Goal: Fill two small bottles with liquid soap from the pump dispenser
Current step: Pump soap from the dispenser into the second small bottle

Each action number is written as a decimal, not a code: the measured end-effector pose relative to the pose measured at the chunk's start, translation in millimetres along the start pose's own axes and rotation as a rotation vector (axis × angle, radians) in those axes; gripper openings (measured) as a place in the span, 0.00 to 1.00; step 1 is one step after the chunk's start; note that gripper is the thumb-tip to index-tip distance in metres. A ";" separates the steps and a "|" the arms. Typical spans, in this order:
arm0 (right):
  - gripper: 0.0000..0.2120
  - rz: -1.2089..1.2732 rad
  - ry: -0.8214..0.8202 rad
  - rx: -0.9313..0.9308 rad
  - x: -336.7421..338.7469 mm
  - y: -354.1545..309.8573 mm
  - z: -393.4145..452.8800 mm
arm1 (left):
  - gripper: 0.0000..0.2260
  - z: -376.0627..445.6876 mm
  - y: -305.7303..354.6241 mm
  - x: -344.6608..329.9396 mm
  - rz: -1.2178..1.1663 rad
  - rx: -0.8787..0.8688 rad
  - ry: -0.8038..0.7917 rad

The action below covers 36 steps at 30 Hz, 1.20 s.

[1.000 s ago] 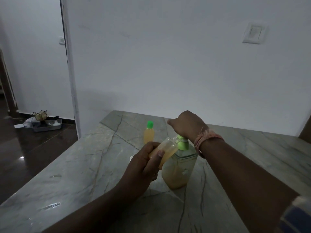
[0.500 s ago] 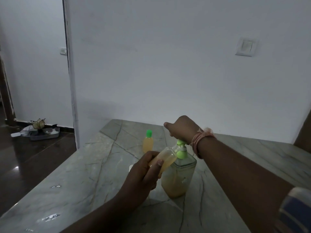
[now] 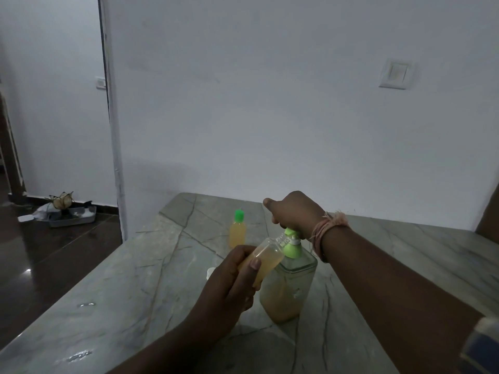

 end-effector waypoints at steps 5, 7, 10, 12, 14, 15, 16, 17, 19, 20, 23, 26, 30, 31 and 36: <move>0.21 -0.010 -0.016 0.008 -1.5 0.6 -1.1 | 0.10 1.3 1.4 -0.6 -0.009 -0.004 0.005; 0.20 -0.014 -0.023 0.002 -3.1 2.9 -0.4 | 0.10 2.2 2.1 -1.5 -0.007 -0.010 0.003; 0.18 0.007 -0.035 0.007 -7.0 6.2 3.3 | 0.14 3.7 1.3 -2.8 -0.005 -0.022 -0.002; 0.17 -0.029 -0.055 0.029 -11.6 5.8 4.3 | 0.12 3.7 -0.1 -1.9 0.002 -0.024 0.004; 0.19 -0.063 -0.072 0.025 -15.2 6.9 4.5 | 0.10 3.4 -2.1 -0.6 0.023 -0.016 0.014; 0.20 -0.060 -0.071 0.016 -14.9 7.9 3.7 | 0.10 3.8 -3.0 -0.3 0.034 -0.010 0.017; 0.20 -0.065 -0.067 0.010 -14.7 8.1 3.2 | 0.11 4.2 -4.1 0.1 0.040 -0.002 0.020; 0.20 -0.089 -0.069 0.025 -14.3 6.1 3.3 | 0.12 4.8 -5.1 0.6 0.042 0.005 0.026; 0.19 -0.111 -0.077 0.030 -13.1 2.5 0.6 | 0.12 3.9 -6.3 0.8 0.046 0.005 0.031; 0.20 -0.107 -0.094 0.018 -11.9 1.6 -2.7 | 0.13 2.9 -5.4 0.1 0.044 0.001 0.025; 0.22 -0.117 -0.129 0.022 -11.4 -1.7 -5.5 | 0.17 1.1 -0.2 -2.3 0.026 -0.010 0.016; 0.23 -0.071 -0.018 -0.003 -10.3 3.5 5.9 | 0.15 3.6 -0.4 -1.4 0.019 -0.016 0.017; 0.23 -0.055 0.041 -0.014 -17.6 3.5 8.9 | 0.16 3.1 -3.5 0.5 0.032 0.002 0.032; 0.24 -0.068 0.028 -0.007 -17.6 3.2 8.3 | 0.16 2.9 -3.5 0.3 0.039 0.002 0.029; 0.24 -0.214 -0.120 0.057 -9.7 -6.3 -6.8 | 0.10 2.8 -2.3 -1.3 0.032 0.005 0.017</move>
Point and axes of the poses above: each hand's wrist, its own z-axis towards the middle knuckle, its own x-axis out of the back of the hand, y = z × x, the point moved 7 cm from there along z, towards the middle knuckle, and after that the axes turned 7 degrees about -z, right-handed, at the moved point
